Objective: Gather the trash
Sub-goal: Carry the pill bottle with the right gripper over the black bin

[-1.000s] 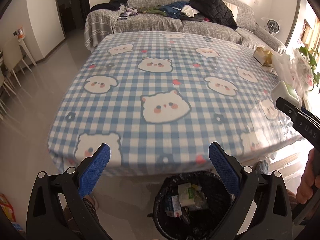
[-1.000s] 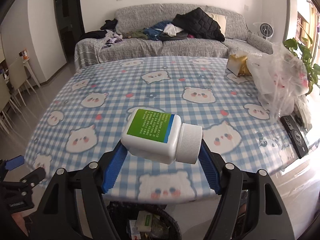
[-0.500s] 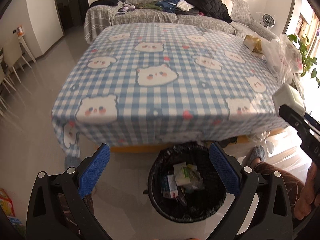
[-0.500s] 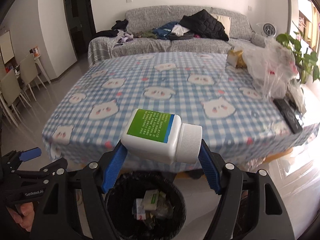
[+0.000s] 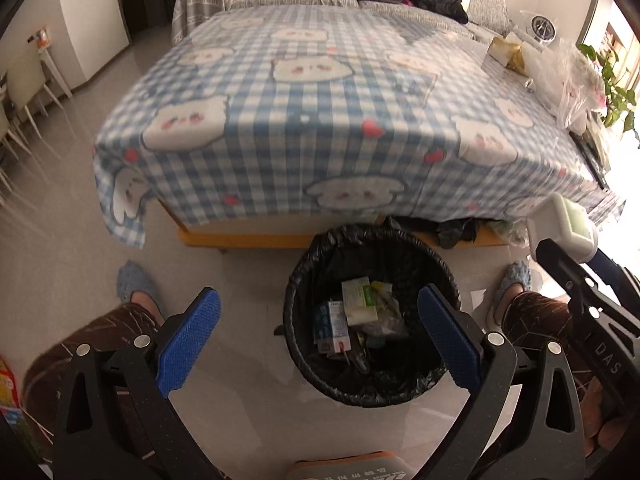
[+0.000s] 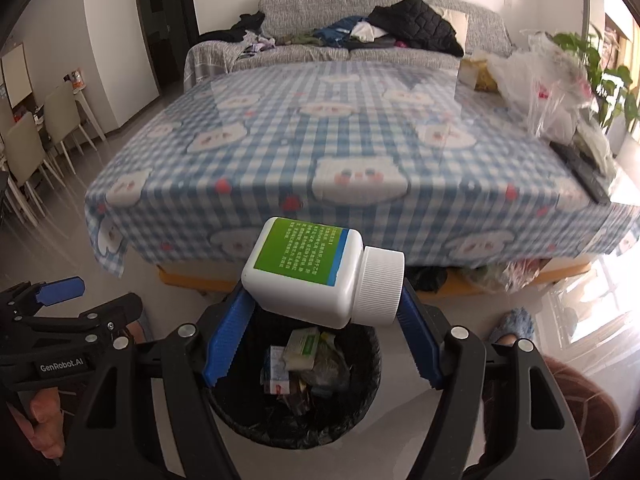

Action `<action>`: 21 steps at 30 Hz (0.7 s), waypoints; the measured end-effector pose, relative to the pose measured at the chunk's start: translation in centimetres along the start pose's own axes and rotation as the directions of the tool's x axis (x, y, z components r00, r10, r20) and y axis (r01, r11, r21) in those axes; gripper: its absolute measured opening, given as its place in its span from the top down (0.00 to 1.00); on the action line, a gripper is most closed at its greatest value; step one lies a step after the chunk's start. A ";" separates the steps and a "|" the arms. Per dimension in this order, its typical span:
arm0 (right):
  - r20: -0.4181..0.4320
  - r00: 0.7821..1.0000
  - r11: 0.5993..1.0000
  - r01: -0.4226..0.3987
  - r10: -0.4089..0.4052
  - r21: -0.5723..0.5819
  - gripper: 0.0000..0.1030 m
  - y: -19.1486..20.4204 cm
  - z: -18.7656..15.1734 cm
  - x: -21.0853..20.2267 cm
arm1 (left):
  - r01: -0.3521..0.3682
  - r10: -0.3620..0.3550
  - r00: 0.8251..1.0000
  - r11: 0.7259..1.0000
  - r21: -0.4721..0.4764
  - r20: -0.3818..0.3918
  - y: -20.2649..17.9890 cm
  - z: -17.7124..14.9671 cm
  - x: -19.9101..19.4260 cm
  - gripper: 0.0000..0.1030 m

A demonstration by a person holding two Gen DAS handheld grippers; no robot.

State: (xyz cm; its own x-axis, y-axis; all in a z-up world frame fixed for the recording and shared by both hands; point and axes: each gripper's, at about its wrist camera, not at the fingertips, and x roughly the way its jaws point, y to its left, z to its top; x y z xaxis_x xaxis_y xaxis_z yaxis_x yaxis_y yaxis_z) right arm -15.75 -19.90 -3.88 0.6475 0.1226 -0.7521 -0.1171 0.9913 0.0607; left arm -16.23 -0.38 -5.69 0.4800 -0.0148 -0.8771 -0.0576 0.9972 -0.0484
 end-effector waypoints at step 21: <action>-0.187 0.982 0.997 0.008 0.005 0.074 0.34 -1.4 -7.6 10.9 | 0.002 -0.001 0.995 1.000 0.002 -0.100 -0.5 -4.7 9.7 0.06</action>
State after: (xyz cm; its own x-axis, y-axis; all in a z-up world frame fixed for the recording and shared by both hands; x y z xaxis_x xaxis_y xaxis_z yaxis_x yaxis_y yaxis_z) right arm -14.23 -20.30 -17.14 0.4949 0.1167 -0.8611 -0.0557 0.9932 0.1026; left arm -15.67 -1.36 -16.43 0.3905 -0.0234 -0.9203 -0.0549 0.9973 -0.0487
